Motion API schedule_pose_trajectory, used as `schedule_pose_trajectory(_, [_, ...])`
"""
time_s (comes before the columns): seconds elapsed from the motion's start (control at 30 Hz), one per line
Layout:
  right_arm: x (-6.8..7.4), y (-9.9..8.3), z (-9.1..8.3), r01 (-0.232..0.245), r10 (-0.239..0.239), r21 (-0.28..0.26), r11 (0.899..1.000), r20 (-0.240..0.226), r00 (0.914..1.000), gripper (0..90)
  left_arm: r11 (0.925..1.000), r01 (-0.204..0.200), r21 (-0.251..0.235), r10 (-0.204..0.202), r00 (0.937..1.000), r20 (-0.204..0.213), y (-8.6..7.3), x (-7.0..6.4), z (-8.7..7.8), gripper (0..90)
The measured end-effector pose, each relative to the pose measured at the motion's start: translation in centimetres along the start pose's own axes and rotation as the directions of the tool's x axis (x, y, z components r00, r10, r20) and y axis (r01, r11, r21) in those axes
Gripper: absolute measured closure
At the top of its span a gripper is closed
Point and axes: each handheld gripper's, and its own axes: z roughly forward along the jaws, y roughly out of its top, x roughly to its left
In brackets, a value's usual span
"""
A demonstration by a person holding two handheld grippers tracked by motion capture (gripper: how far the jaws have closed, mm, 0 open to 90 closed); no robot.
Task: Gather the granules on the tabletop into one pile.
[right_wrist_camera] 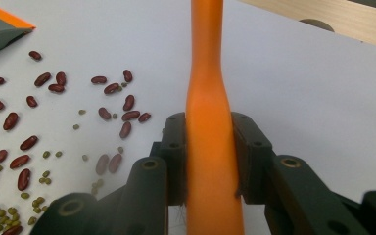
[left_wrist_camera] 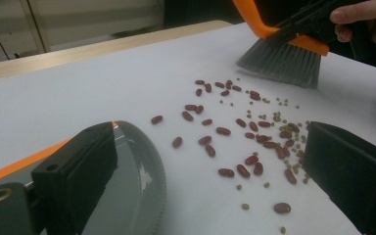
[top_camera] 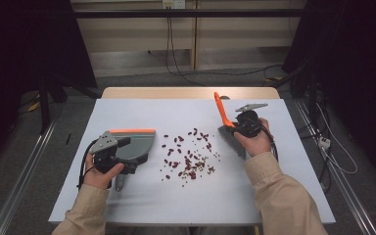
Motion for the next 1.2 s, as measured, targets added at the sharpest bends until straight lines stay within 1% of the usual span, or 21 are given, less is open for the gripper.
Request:
schedule_pose_trajectory(0.07, [0.1,0.0,0.2,0.004,-0.004,0.005,1.000,0.006,1.0000,69.8,1.0000,-0.002,0.001,0.002,1.0000,-0.003,-0.1,0.1,0.0,6.1])
schedule_pose_trajectory(0.17, [0.1,-0.2,0.4,0.008,-0.008,0.004,1.000,0.000,1.0000,69.0,1.0000,-0.005,0.004,0.005,1.0000,-0.003,-0.1,0.1,0.0,6.1])
schedule_pose_trajectory(0.27, [0.0,-0.3,0.4,0.020,-0.020,0.024,1.000,0.003,0.9998,67.0,1.0000,0.004,-0.001,-0.004,1.0000,0.004,-0.1,0.2,0.0,6.1])
schedule_pose_trajectory(0.33, [0.0,-0.4,0.3,0.008,-0.008,0.040,0.999,0.004,1.0000,64.7,1.0000,0.002,0.000,-0.002,1.0000,0.000,-0.2,0.1,0.0,6.1])
schedule_pose_trajectory(0.4, [-0.1,-0.6,0.0,0.012,-0.012,0.051,0.999,0.003,0.9999,62.9,1.0000,0.001,-0.002,-0.001,1.0000,-0.001,-0.2,0.1,-0.1,6.1])
schedule_pose_trajectory(0.47, [-0.1,-0.8,-0.5,0.007,-0.007,0.039,0.999,0.021,0.9998,62.2,1.0000,0.001,-0.004,-0.001,1.0000,-0.002,-0.1,0.1,-0.1,6.1])
schedule_pose_trajectory(0.5, [-0.1,-0.9,-0.8,0.014,-0.014,0.036,0.999,0.009,0.9999,63.6,1.0000,0.004,-0.006,-0.004,1.0000,-0.001,-0.1,0.1,-0.2,6.1])
schedule_pose_trajectory(0.53, [-0.1,-1.0,-1.0,0.017,-0.017,0.047,0.999,-0.001,0.9999,64.5,1.0000,0.003,-0.004,-0.003,1.0000,-0.002,-0.2,0.1,-0.2,6.1])
schedule_pose_trajectory(0.63, [-0.2,-1.3,-1.2,0.054,-0.056,0.045,0.997,0.025,0.9981,66.1,1.0000,-0.001,0.004,0.001,1.0000,-0.005,-0.3,0.1,-0.4,6.1])
schedule_pose_trajectory(0.67, [-0.2,-1.4,-1.2,0.042,-0.044,0.061,0.997,0.035,0.9984,66.4,1.0000,0.000,0.004,0.000,1.0000,-0.006,-0.4,0.1,-0.4,6.1])
schedule_pose_trajectory(0.7, [-0.3,-1.5,-1.1,0.031,-0.033,0.063,0.998,0.042,0.9986,67.7,1.0000,0.000,0.007,0.000,1.0000,-0.005,-0.5,0.2,-0.5,6.1])
schedule_pose_trajectory(0.77, [-0.4,-1.7,-0.9,0.018,-0.020,0.066,0.998,0.028,0.9994,69.7,1.0000,0.008,0.005,-0.008,0.9999,-0.009,-0.6,0.3,-0.7,6.1])
schedule_pose_trajectory(0.8, [-0.4,-1.7,-0.9,0.020,-0.023,0.073,0.997,0.033,0.9992,70.0,1.0000,0.006,0.008,-0.006,0.9999,-0.011,-0.7,0.3,-0.8,6.1])
schedule_pose_trajectory(0.83, [-0.4,-1.6,-1.0,0.024,-0.026,0.079,0.997,0.022,0.9994,70.3,1.0000,0.008,0.005,-0.008,0.9999,-0.010,-0.7,0.4,-0.9,6.1])
schedule_pose_trajectory(0.9, [-0.4,-1.4,-1.0,0.014,-0.015,0.083,0.996,0.006,0.9999,70.4,0.9999,0.015,0.002,-0.015,0.9998,-0.014,-0.8,0.5,-1.0,6.1])
schedule_pose_trajectory(1.0, [-0.6,-0.7,-0.8,0.042,-0.042,0.043,0.998,-0.006,0.9991,70.5,0.9999,0.016,0.005,-0.016,0.9998,-0.015,-1.0,0.7,-1.3,6.1])
schedule_pose_trajectory(1.03, [-0.6,-0.4,-0.5,0.065,-0.065,0.018,0.998,-0.016,0.9978,70.5,0.9998,0.018,0.005,-0.018,0.9997,-0.017,-1.1,0.8,-1.3,6.1])
schedule_pose_trajectory(1.1, [-0.6,0.3,0.1,0.085,-0.086,-0.021,0.996,-0.032,0.9958,70.5,0.9997,0.022,0.007,-0.022,0.9996,-0.018,-1.2,0.9,-1.4,6.1])
schedule_pose_trajectory(1.13, [-0.4,0.6,0.6,0.111,-0.112,-0.032,0.993,-0.033,0.9932,70.5,0.9997,0.024,0.009,-0.024,0.9995,-0.019,-1.3,1.0,-1.5,6.1])
schedule_pose_trajectory(1.17, [-0.3,1.1,1.1,0.154,-0.156,-0.044,0.987,-0.031,0.9873,70.5,0.9995,0.030,0.007,-0.030,0.9993,-0.021,-1.4,1.1,-1.5,6.1])
schedule_pose_trajectory(1.2, [-0.1,1.5,1.7,0.178,-0.180,-0.056,0.982,-0.033,0.9831,70.5,0.9995,0.031,0.006,-0.030,0.9993,-0.020,-1.4,1.2,-1.6,6.1])
